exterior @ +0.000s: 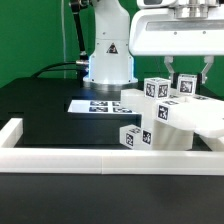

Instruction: Assemble chair

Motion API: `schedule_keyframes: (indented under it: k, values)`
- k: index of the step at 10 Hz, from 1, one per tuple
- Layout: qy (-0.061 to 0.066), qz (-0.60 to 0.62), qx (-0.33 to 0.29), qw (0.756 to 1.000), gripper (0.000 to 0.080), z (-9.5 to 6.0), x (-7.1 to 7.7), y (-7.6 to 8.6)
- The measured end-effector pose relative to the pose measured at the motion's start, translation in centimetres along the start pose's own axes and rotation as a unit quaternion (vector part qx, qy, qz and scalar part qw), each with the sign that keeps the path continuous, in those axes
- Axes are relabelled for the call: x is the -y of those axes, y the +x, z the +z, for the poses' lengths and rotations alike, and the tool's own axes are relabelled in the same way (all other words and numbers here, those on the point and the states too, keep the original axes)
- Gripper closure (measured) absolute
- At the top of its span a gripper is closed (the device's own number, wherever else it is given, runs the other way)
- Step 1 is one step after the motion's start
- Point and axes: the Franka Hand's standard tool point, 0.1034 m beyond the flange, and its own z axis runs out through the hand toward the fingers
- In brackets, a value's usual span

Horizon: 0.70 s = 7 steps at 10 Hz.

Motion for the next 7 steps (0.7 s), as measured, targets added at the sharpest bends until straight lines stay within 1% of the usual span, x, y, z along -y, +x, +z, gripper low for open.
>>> schedule_keyframes:
  k: [4,6,7]
  values:
    - [0.002,0.097,0.0,0.995,0.0512,0.02,0.02,0.01]
    - [0.004,0.171,0.001,0.985,0.0511,0.02,0.11,-0.04]
    - [0.004,0.179,0.001,0.984,0.0511,0.02,0.1,-0.04]
